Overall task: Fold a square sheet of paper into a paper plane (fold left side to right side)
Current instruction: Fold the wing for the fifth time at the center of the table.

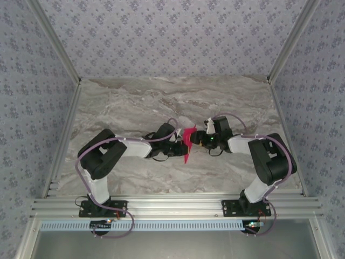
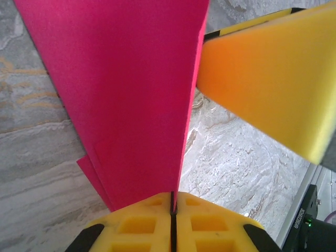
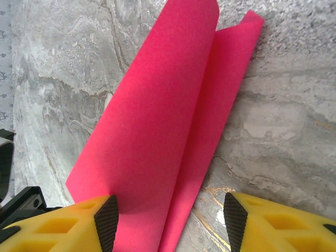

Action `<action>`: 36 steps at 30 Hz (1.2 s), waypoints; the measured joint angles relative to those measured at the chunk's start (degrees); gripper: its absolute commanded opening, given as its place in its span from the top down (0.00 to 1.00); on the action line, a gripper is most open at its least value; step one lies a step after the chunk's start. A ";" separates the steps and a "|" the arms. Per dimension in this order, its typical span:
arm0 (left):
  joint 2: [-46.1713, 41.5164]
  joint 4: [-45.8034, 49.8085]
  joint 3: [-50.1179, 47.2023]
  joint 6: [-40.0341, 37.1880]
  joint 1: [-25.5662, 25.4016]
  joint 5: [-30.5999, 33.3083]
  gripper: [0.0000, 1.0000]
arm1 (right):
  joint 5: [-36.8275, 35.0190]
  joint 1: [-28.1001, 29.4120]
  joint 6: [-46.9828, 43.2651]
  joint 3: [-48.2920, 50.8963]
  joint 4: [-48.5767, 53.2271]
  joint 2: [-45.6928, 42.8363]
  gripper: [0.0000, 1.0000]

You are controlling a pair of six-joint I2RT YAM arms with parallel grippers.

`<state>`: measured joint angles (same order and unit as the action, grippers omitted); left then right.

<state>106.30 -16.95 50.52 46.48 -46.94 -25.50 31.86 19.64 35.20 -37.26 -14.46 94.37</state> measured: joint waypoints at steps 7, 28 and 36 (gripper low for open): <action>0.68 -1.77 -0.13 1.46 0.35 -0.90 0.93 | -0.42 0.46 1.49 -0.98 -1.20 1.53 0.43; 1.29 -2.82 -0.13 2.54 1.53 -1.79 0.79 | -4.46 2.54 1.88 -9.38 9.31 5.53 0.48; 0.24 -2.95 -1.38 2.51 2.75 -2.19 0.68 | -4.46 2.54 1.88 -9.94 10.21 5.84 0.48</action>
<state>106.54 -19.90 49.15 48.99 -44.18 -27.68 27.40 22.17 37.08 -47.20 -4.25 100.20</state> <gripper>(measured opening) 0.293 0.522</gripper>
